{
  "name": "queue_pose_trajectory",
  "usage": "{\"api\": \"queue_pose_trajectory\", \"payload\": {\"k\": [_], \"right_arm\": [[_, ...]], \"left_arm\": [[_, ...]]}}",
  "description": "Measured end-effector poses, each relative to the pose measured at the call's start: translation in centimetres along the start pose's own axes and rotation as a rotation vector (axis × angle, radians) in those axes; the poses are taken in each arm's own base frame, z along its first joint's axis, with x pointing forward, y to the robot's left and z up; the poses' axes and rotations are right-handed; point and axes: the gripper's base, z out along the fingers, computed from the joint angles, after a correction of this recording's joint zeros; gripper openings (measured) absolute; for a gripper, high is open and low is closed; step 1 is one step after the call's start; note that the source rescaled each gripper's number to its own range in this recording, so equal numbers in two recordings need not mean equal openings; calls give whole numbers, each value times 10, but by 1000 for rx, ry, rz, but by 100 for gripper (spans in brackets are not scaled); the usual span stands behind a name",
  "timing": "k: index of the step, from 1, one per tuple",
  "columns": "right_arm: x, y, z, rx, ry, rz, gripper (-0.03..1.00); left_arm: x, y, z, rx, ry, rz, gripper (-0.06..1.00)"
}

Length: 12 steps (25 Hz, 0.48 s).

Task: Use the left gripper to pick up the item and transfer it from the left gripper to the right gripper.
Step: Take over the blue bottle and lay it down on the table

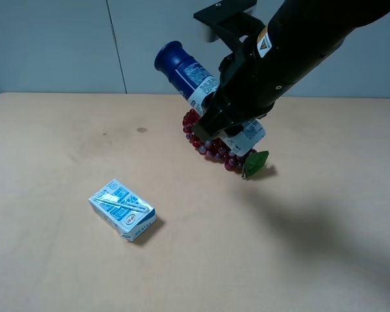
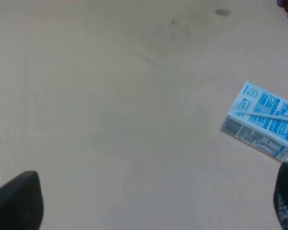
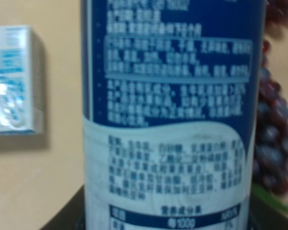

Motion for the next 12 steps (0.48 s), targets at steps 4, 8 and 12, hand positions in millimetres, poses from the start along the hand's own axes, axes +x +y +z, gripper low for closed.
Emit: {"api": "queue_pose_trajectory", "payload": {"k": [4, 8, 12], "right_arm": [[5, -33, -10, 59, 15, 107, 0], [11, -64, -24, 116, 9, 201, 0], [28, -88, -30, 165, 20, 285, 0]], "left_arm": [[0, 0, 0, 1, 0, 0, 91], [0, 0, 0, 1, 0, 0, 91], [0, 0, 0, 1, 1, 0, 91]]}}
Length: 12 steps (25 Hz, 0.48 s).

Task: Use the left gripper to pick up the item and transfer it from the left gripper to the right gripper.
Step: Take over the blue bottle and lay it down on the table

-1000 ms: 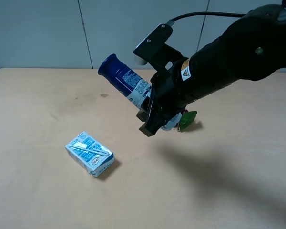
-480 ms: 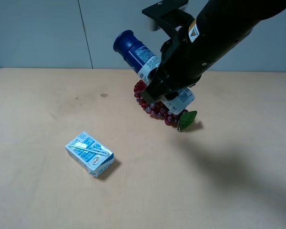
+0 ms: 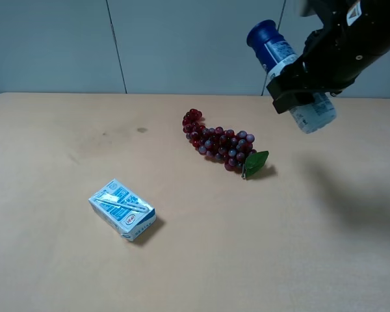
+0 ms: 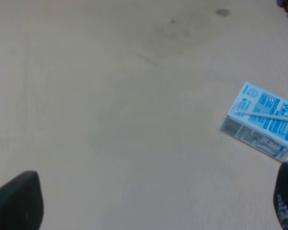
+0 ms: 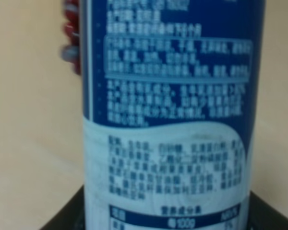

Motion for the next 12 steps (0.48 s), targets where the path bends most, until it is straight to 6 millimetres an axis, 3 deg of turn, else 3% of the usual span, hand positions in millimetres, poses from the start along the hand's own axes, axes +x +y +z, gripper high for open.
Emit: {"api": "queue_pose_trajectory", "payload": {"k": [7, 12], "right_arm": [[44, -45, 30, 37, 90, 136, 0], [59, -76, 43, 40, 76, 245, 0]], "left_arm": [[0, 0, 0, 1, 0, 0, 91], [0, 0, 0, 1, 0, 0, 91]]}}
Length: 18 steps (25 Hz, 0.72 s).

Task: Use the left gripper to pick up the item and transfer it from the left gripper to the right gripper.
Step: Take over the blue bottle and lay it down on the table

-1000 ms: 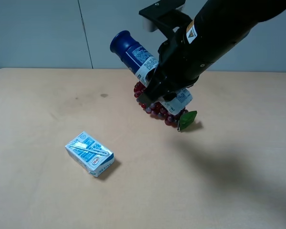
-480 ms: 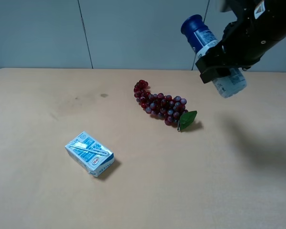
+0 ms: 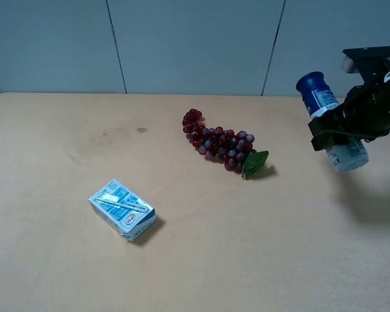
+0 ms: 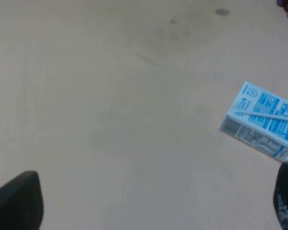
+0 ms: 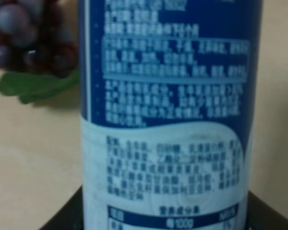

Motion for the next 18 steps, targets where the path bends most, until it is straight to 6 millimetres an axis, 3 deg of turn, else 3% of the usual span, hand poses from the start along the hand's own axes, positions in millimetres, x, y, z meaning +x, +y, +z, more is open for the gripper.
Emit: {"api": "queue_pose_trajectory", "payload": {"k": [6, 18], "right_arm": [[0, -25, 32, -12, 38, 89, 0], [5, -35, 88, 6, 99, 117, 0]], "left_arm": [[0, 0, 0, 0, 0, 0, 91], [0, 0, 0, 0, 0, 1, 91]]}}
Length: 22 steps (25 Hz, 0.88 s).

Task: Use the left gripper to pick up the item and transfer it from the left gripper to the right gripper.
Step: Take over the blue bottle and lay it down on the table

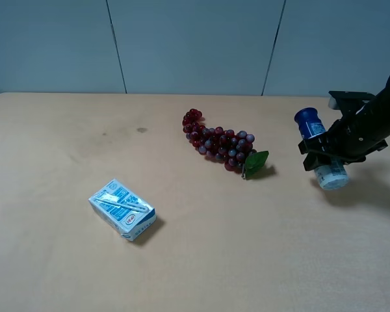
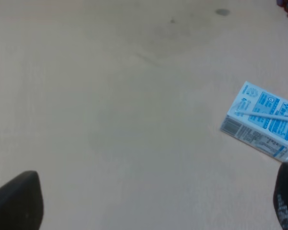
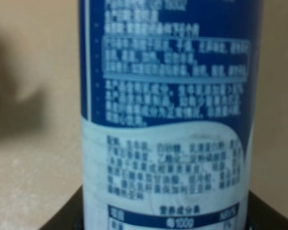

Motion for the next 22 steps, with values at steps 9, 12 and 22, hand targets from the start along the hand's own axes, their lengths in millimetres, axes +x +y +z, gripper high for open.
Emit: {"api": "queue_pose_trajectory", "payload": {"k": [9, 12, 22], "right_arm": [[3, -3, 20, 9, 36, 5, 0], [4, -4, 23, 9, 44, 2, 0], [4, -4, 23, 17, 36, -12, 37]], "left_arm": [[0, 0, 0, 0, 0, 0, 91], [0, 0, 0, 0, 0, 0, 91], [0, 0, 0, 0, 0, 0, 91]]}}
